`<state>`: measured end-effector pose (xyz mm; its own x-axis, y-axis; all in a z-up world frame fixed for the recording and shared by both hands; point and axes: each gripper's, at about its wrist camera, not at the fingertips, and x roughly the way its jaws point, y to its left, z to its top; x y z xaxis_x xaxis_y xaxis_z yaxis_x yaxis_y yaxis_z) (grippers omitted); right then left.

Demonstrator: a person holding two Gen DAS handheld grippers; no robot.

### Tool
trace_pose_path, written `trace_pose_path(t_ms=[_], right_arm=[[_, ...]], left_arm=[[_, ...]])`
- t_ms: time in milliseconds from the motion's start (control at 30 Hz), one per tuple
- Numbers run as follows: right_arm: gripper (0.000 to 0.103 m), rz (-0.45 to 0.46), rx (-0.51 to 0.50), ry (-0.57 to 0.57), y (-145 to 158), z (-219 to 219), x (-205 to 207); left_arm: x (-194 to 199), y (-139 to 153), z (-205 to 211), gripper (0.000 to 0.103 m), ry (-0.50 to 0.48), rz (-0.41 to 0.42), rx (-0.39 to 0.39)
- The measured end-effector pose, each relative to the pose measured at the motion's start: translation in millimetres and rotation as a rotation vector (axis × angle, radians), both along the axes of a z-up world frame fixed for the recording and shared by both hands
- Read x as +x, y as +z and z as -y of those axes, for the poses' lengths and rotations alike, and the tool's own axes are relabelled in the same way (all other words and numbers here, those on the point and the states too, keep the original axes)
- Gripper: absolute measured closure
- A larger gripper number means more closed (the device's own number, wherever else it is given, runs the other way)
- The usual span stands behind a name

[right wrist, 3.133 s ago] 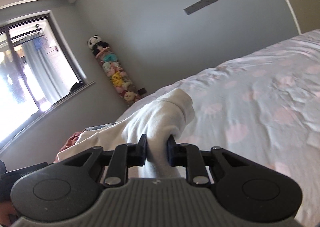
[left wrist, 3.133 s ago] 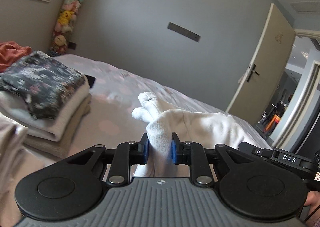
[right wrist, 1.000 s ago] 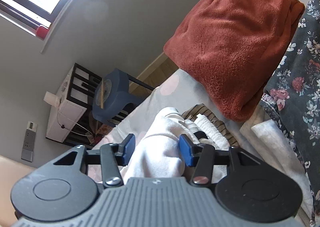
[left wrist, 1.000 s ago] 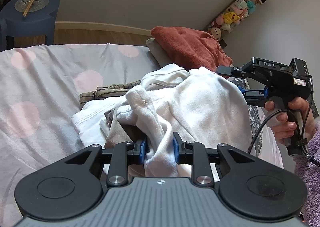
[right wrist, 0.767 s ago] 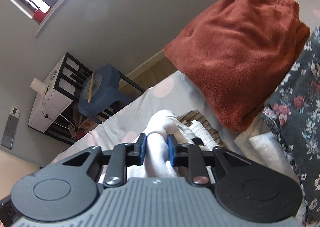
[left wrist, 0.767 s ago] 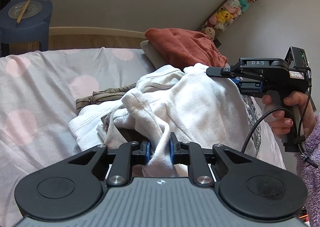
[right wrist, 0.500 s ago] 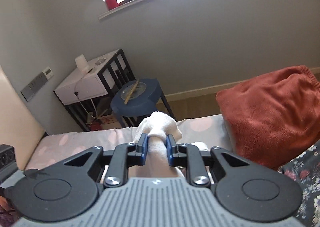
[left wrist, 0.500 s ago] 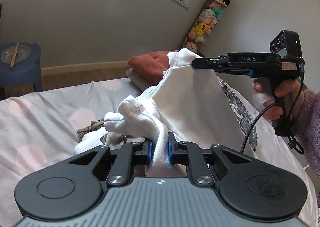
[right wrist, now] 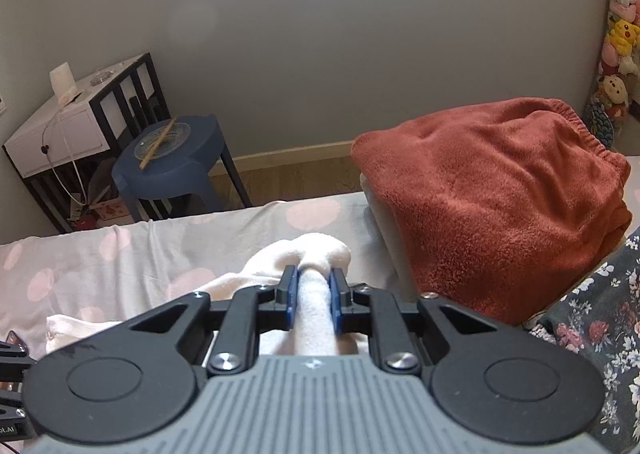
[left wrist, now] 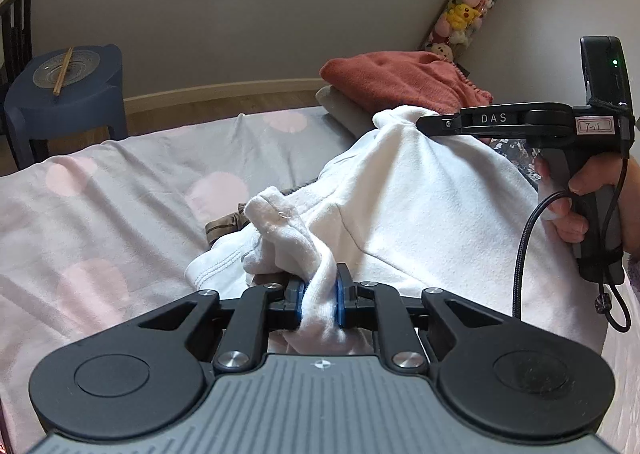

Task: Fold clothes
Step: 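Lift the folded white top and carry it to the clothes stack with both grippers, then lay the folded top on the clothes stack and open both grippers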

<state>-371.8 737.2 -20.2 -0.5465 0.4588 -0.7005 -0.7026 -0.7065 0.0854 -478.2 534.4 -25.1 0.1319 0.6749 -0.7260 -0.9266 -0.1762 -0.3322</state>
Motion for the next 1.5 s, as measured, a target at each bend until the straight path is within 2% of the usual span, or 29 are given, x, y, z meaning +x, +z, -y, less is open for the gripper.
trace_pose_path(t_ms=[200, 400, 533, 733, 867, 967, 1067, 1300, 1500], right_arm=[[0.084, 0.013, 0.004, -0.042, -1.9, 2.5, -0.7], [0.08, -0.016, 0.045, -0.041, 28.5, 20.7, 14.5], [0.08, -0.01, 0.083, -0.029, 50.9, 36.8, 30.3], [0.085, 0.059, 0.137, 0.058, 66.1, 75.3, 52.8], [0.09, 0.175, 0.165, 0.147, 62.5, 98.5, 59.7], [0.094, 0.276, 0.174, 0.187, 50.1, 107.0, 62.4], [0.096, 0.342, 0.151, 0.15, 32.6, 104.5, 66.1], [0.098, 0.354, 0.103, 0.027, 2.0, 91.0, 76.1], [0.097, 0.252, 0.105, 0.019, 25.5, 104.8, 94.7]], left_arm=[[0.6, 3.7, -4.6, 0.09, -0.008, 0.001, -0.041], [-2.6, 14.0, 2.5, 0.084, -0.008, 0.034, -0.043], [-5.0, 23.6, 11.3, 0.075, 0.01, 0.018, -0.04], [-11.4, 45.5, 28.8, 0.066, 0.044, -0.056, 0.006], [-4.9, 62.7, 38.8, 0.066, 0.041, -0.109, 0.065], [6.3, 70.2, 40.8, 0.067, -0.006, -0.114, 0.102], [20.7, 70.2, 38.6, 0.068, -0.077, -0.092, 0.115], [58.9, 62.1, 34.6, 0.07, -0.214, -0.046, 0.101], [83.8, 70.2, 33.6, 0.07, -0.276, -0.079, 0.138]])
